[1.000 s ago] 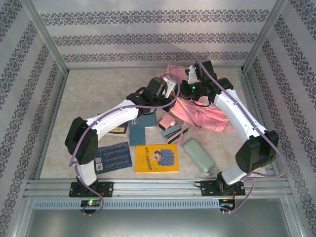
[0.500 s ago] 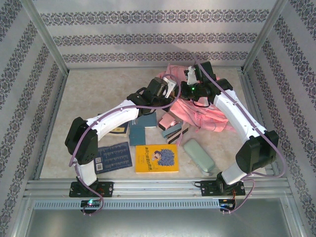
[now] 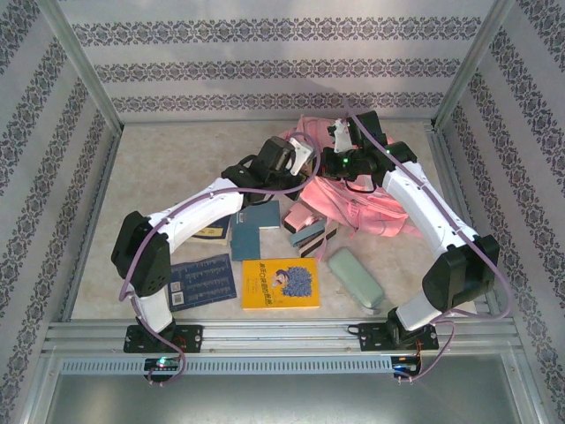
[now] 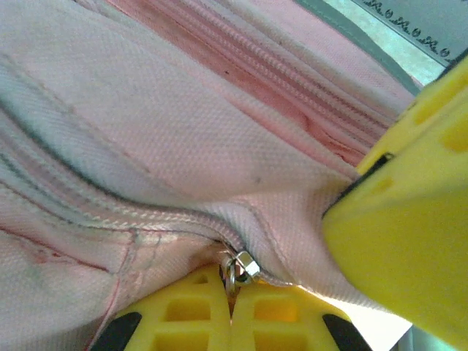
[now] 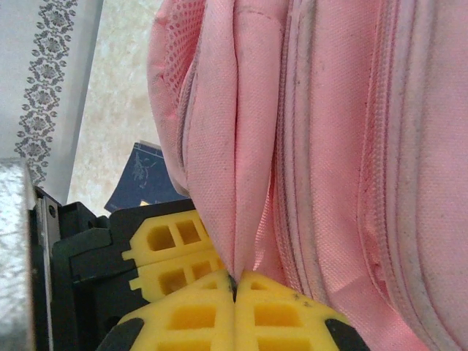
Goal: Pack the student bag
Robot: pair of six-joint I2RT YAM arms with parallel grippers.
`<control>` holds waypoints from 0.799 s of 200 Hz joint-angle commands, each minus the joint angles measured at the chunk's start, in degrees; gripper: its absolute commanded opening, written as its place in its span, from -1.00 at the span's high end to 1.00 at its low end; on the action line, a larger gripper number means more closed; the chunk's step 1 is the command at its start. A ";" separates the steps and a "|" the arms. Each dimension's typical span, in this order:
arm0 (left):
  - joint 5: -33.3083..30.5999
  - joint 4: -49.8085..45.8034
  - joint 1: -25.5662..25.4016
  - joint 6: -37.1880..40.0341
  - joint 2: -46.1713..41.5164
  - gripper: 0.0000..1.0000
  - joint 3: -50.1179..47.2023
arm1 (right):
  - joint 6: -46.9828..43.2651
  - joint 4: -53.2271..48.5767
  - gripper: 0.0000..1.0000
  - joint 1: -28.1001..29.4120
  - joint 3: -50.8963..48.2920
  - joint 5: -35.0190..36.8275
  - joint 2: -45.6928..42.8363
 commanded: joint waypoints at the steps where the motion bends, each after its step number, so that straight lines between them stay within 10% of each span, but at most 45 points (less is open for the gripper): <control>1: 0.94 0.81 4.86 -0.15 -3.90 1.00 -1.56 | -2.11 -4.78 1.00 -0.22 1.37 -2.59 -3.44; 54: 16.61 -3.05 7.03 0.88 -4.94 1.00 -1.63 | -7.74 -5.44 1.00 -1.09 0.83 -1.08 -3.32; 160: 9.92 -7.27 11.24 3.55 -4.12 1.00 3.27 | -16.03 -8.30 1.00 3.05 -1.77 3.46 -4.80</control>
